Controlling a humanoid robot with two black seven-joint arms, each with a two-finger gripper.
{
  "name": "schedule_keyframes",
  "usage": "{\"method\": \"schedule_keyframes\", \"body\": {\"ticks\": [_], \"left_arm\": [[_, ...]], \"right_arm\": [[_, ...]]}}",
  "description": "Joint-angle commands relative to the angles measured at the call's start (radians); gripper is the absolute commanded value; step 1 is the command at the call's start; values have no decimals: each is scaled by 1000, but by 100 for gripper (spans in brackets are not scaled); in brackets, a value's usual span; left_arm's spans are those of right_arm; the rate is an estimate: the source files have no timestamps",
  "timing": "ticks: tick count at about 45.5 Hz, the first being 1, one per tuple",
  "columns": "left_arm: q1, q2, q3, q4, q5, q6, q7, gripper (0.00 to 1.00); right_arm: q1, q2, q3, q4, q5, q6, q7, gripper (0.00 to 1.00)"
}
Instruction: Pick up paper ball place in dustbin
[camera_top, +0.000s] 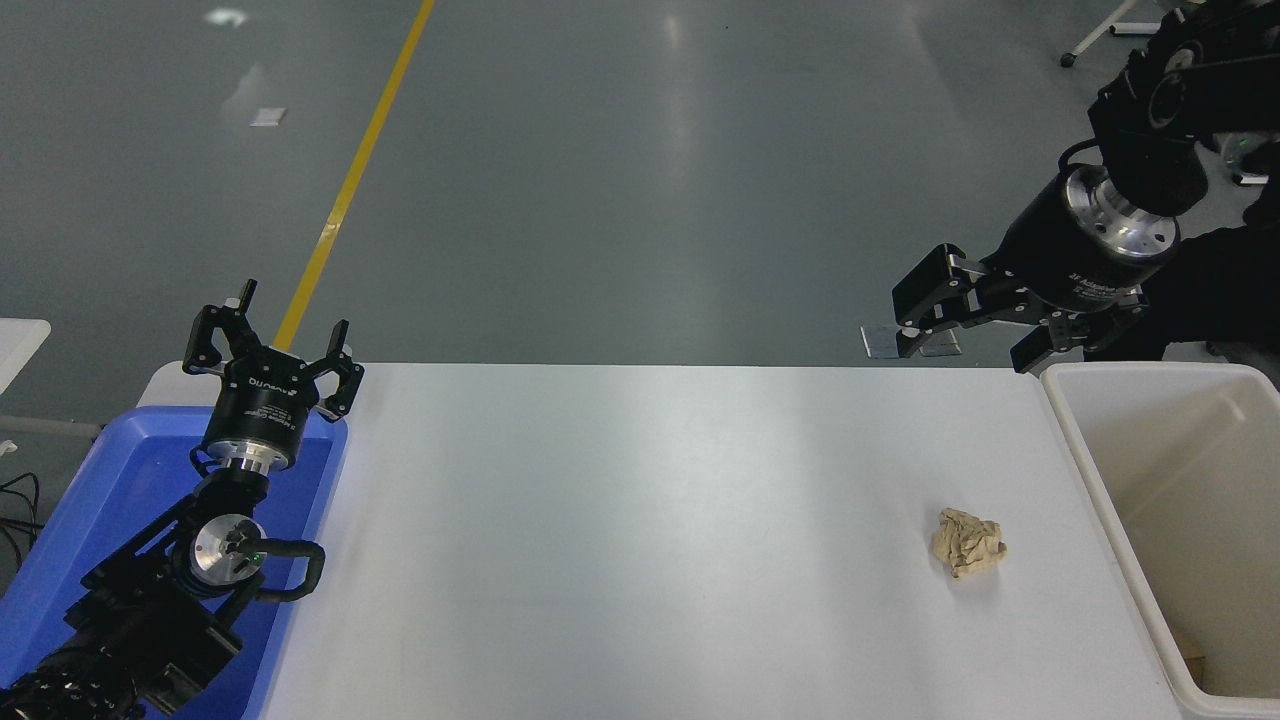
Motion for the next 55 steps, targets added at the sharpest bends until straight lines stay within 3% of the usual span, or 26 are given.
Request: {"method": "schedule_keyframes", "body": {"ticks": [1,55], "left_arm": [[0,0,0,0,-1,0,-1,98],[0,1,0,0,-1,0,-1,98]], "right_arm": [[1,2,2,-1,1,0,0,100],[-85,45,30,-30,7,0,0,100]]}}
